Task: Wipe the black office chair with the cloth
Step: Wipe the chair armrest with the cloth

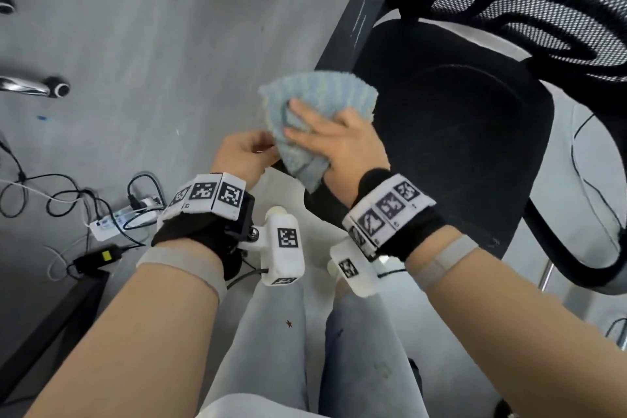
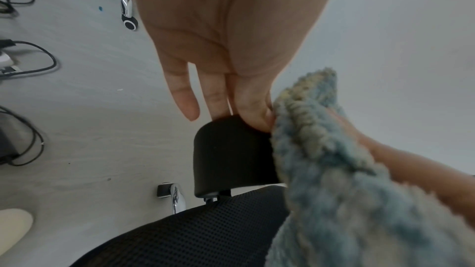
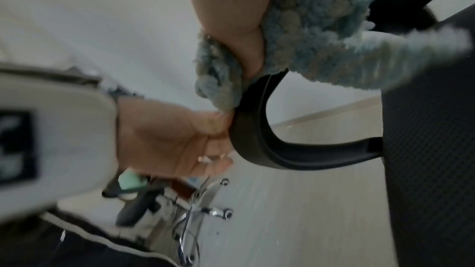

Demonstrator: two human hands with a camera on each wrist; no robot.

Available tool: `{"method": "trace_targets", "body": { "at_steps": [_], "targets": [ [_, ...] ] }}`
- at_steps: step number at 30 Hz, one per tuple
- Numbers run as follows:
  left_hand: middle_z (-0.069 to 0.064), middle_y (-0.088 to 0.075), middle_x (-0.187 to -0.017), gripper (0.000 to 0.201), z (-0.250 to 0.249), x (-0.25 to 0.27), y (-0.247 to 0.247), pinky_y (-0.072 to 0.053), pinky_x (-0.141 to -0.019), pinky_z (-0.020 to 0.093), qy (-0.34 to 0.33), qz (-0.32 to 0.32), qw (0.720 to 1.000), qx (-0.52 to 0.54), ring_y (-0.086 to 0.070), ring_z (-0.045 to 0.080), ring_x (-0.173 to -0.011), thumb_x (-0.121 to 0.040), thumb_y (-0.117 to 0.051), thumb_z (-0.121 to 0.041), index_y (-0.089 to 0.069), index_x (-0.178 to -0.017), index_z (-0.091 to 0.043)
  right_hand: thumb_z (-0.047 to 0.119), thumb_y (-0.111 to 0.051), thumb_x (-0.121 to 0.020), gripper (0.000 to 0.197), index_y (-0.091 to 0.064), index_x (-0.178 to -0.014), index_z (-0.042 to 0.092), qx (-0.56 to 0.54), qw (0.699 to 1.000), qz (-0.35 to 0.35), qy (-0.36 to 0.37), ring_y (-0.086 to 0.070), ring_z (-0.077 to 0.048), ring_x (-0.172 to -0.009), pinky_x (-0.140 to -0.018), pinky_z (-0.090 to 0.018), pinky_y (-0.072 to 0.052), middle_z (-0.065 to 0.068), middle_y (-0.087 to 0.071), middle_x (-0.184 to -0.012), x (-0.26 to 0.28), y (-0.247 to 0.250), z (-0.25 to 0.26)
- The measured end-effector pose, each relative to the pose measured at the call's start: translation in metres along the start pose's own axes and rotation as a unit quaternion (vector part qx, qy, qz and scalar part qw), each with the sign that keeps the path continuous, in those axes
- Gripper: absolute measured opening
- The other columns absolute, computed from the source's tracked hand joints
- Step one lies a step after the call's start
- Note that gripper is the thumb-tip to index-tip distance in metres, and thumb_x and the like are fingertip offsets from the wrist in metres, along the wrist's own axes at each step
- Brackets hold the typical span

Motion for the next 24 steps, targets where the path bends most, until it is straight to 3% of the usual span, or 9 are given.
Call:
{"method": "trace_targets", "body": {
  "at_steps": [3,5,8,11,14,16,20,22,24],
  "targets": [
    [-0.019,-0.062,-0.063,0.023,0.003,0.003,-0.001,-0.042,-0.051,0.006,0.014,-0.002,1.000,-0.006,-0.056,-0.005,-0.058,-0.086,-0.056,-0.009,-0.062,-0.109,-0.010,0.022,-0.026,-0.081,0.048,-0.055,-0.119,0.028,0.042,0.999,0.008,0.020,-0.049,-0.034,-0.083,-0.077,-0.045,-0.048,0.005,-0.048,-0.140,-0.005,0.020,-0.005],
    [-0.010,-0.061,-0.073,0.027,0.002,0.004,0.000,-0.042,-0.049,0.005,0.020,0.002,1.000,-0.014,-0.054,0.001,-0.067,-0.087,-0.056,-0.011,-0.062,-0.112,-0.006,0.013,-0.029,-0.086,0.048,-0.048,-0.127,0.029,0.059,0.997,0.006,-0.050,-0.040,-0.028,-0.093,-0.088,-0.042,-0.040,0.008,-0.037,-0.146,-0.021,0.036,-0.018],
    [0.003,-0.061,-0.094,0.029,-0.003,0.004,0.004,-0.046,-0.067,0.017,0.025,0.018,0.998,-0.055,-0.054,0.012,-0.084,-0.086,-0.057,-0.012,-0.061,-0.114,-0.005,0.006,-0.035,-0.087,0.049,-0.047,-0.128,0.030,-0.005,0.985,-0.047,-0.168,-0.027,-0.021,-0.096,-0.101,-0.039,-0.035,0.013,-0.033,-0.148,-0.039,0.050,-0.030],
    [0.003,-0.060,-0.097,0.031,-0.018,0.002,0.003,-0.046,-0.086,0.022,0.025,0.045,0.997,-0.061,-0.055,0.010,-0.076,-0.083,-0.058,-0.002,-0.060,-0.113,-0.005,0.005,-0.040,-0.089,0.045,-0.046,-0.129,0.026,-0.046,0.986,-0.015,-0.162,-0.036,-0.029,-0.117,-0.109,-0.037,-0.026,0.010,-0.033,-0.148,-0.029,0.038,-0.018],
    [0.002,-0.058,-0.097,0.037,-0.042,-0.006,-0.007,-0.039,-0.058,-0.006,-0.016,0.070,0.994,-0.082,-0.053,0.011,-0.085,-0.078,-0.058,0.007,-0.061,-0.113,-0.004,0.005,-0.047,-0.087,0.043,-0.053,-0.123,0.028,-0.107,0.986,-0.022,-0.124,-0.041,-0.022,-0.103,-0.092,-0.017,-0.027,0.011,-0.040,-0.144,-0.001,0.025,0.000],
    [0.003,-0.059,-0.092,0.034,-0.051,-0.010,-0.011,-0.035,-0.048,-0.006,-0.033,0.055,0.992,-0.105,-0.052,0.011,-0.079,-0.075,-0.060,0.007,-0.063,-0.106,-0.005,0.010,-0.049,-0.086,0.041,-0.055,-0.120,0.032,-0.085,0.989,-0.033,-0.119,-0.034,-0.017,-0.089,-0.077,-0.013,-0.023,0.016,-0.041,-0.142,0.002,0.026,-0.004],
    [0.003,-0.066,-0.095,0.032,-0.052,-0.012,-0.016,-0.049,-0.070,0.007,0.001,0.064,0.997,-0.037,-0.059,0.008,-0.078,-0.075,-0.064,0.004,-0.064,-0.102,-0.013,0.013,-0.032,-0.085,0.046,-0.052,-0.123,0.031,-0.029,0.990,-0.033,-0.133,-0.038,-0.021,-0.101,-0.092,-0.028,-0.035,0.015,-0.038,-0.145,-0.039,0.044,-0.031],
    [0.003,-0.066,-0.095,0.033,-0.051,-0.013,-0.016,-0.049,-0.055,0.003,0.013,0.070,0.997,-0.022,-0.060,0.002,-0.071,-0.076,-0.063,0.006,-0.064,-0.105,-0.011,0.012,-0.027,-0.083,0.051,-0.050,-0.126,0.025,-0.055,0.974,-0.074,-0.207,-0.041,-0.026,-0.106,-0.094,-0.042,-0.043,0.004,-0.041,-0.144,-0.061,0.062,-0.046],
    [0.002,-0.066,-0.092,0.033,-0.054,-0.014,-0.016,-0.045,-0.046,0.001,0.019,0.067,0.997,-0.018,-0.061,-0.006,-0.060,-0.076,-0.063,0.007,-0.065,-0.105,-0.009,0.005,-0.028,-0.082,0.054,-0.046,-0.129,0.026,-0.053,0.960,-0.074,-0.266,-0.036,-0.024,-0.101,-0.095,-0.039,-0.043,0.001,-0.037,-0.147,-0.070,0.071,-0.058]
  ]
}}
Point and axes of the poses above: each hand's wrist, its own x-axis away from the middle knuckle, its own y-axis out of the back of the hand, z = x × y, the point moved 2 cm from there along -x, towards the middle knuckle
